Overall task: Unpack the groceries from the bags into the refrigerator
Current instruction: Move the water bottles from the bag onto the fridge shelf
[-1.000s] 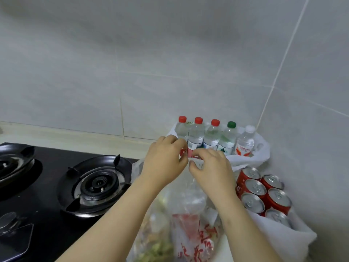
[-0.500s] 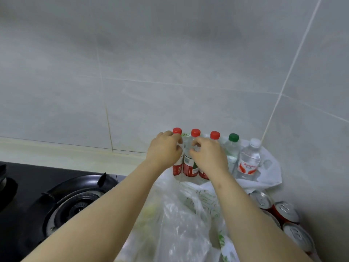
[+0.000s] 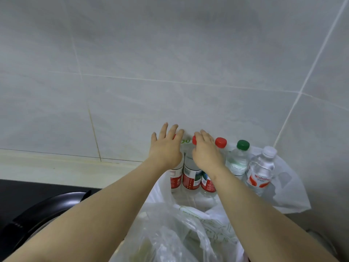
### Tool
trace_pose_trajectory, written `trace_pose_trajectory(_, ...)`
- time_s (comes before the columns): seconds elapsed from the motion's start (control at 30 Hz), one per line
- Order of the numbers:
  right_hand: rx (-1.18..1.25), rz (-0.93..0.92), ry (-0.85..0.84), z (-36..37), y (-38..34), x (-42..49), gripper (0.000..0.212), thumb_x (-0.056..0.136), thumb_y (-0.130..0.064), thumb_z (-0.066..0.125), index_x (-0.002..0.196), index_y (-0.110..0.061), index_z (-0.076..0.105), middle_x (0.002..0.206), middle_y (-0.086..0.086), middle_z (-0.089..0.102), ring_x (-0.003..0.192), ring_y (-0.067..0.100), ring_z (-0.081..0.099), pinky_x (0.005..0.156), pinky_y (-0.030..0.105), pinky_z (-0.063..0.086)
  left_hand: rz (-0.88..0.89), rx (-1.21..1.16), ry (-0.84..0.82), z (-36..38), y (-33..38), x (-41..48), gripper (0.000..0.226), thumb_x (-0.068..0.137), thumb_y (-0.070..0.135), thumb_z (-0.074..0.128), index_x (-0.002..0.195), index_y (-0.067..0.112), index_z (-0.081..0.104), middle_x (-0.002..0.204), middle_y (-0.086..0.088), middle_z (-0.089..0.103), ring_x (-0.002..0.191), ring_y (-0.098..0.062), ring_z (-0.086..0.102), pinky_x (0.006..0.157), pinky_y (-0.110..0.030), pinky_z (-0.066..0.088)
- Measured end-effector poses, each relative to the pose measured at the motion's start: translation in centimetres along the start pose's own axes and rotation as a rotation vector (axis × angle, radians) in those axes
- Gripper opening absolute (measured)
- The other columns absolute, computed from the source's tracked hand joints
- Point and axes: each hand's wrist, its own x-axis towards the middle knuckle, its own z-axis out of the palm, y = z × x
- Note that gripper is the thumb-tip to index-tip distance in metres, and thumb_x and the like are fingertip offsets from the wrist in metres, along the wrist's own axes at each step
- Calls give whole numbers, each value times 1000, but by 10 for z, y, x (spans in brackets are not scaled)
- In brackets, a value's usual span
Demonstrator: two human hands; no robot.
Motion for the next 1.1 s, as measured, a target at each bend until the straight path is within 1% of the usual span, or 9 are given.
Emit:
trace_pose_trajectory(0.1, 58, -18, 50, 7, 2, 3, 48, 96, -11, 37, 143, -11, 27, 151, 5, 28, 137, 23, 27, 107, 34, 28, -16, -24, -46, 6, 0, 2, 63, 94, 18, 35, 149, 17, 5, 158, 1, -1, 144, -24, -13, 115, -51, 3)
trace_pose_trajectory(0.2, 91, -3, 128, 9, 2, -1, 41, 98, -16, 37, 140, -12, 33, 144, 4, 38, 125, 24, 42, 93, 33, 38, -20, -106, 49, 12, 1, -1, 57, 94, 14, 34, 148, 16, 15, 157, 2, 13, 145, -21, -3, 115, -45, 8)
trace_pose_trajectory(0.4, 315, 30, 200, 10, 5, -14, 30, 96, -18, 45, 125, -11, 43, 118, 7, 53, 92, 22, 53, 65, 25, 32, 37, -465, 228, 23, -4, -14, 37, 95, 16, 46, 132, 13, 46, 134, -2, 50, 115, -21, 52, 89, -28, 40)
trace_pose_trajectory(0.5, 461, 74, 222, 15, 10, -18, 15, 93, -18, 50, 106, -10, 46, 93, 3, 53, 75, 15, 46, 53, 22, 30, 87, -682, 238, 26, -9, -23, 34, 87, 11, 57, 121, 14, 53, 115, 1, 60, 102, -18, 56, 79, -16, 37)
trace_pose_trajectory(0.6, 658, 126, 225, 21, 14, -20, 10, 90, -13, 54, 94, -12, 45, 76, -5, 49, 67, 7, 45, 54, 10, 33, 58, -759, 230, 26, -10, -23, 35, 84, 7, 61, 118, 11, 53, 106, 2, 59, 97, -17, 54, 76, -13, 34)
trace_pose_trajectory(0.7, 847, 165, 159, 23, 16, -19, 9, 81, -10, 57, 87, -11, 50, 68, -6, 48, 61, 7, 45, 56, 20, 35, -20, -803, 186, 22, -10, -22, 44, 81, 9, 66, 122, 12, 50, 103, -3, 53, 94, -16, 51, 76, -14, 33)
trace_pose_trajectory(0.83, 953, 222, 41, 31, 20, -22, 6, 78, -10, 58, 82, -14, 57, 74, -2, 55, 72, 13, 51, 67, 27, 42, -101, -794, 95, 26, -13, -19, 34, 77, 11, 69, 109, 13, 58, 102, -8, 49, 94, -14, 44, 75, -12, 32)
trace_pose_trajectory(0.97, 979, 327, -8, 30, 22, -20, 7, 81, -16, 58, 86, -20, 58, 84, 0, 59, 84, 19, 54, 78, 37, 48, -162, -902, 3, 28, -14, -18, 19, 78, 11, 66, 95, 13, 58, 90, -7, 58, 80, -19, 52, 68, -22, 42)
trace_pose_trajectory(1.1, 1042, 436, -175, 29, 21, -20, 23, 79, -23, 60, 101, -28, 59, 108, 0, 60, 102, 22, 55, 71, 45, 58, -204, -1008, -122, 27, -12, -21, 19, 82, 15, 63, 97, 21, 54, 80, 7, 55, 73, -11, 51, 58, -22, 39)
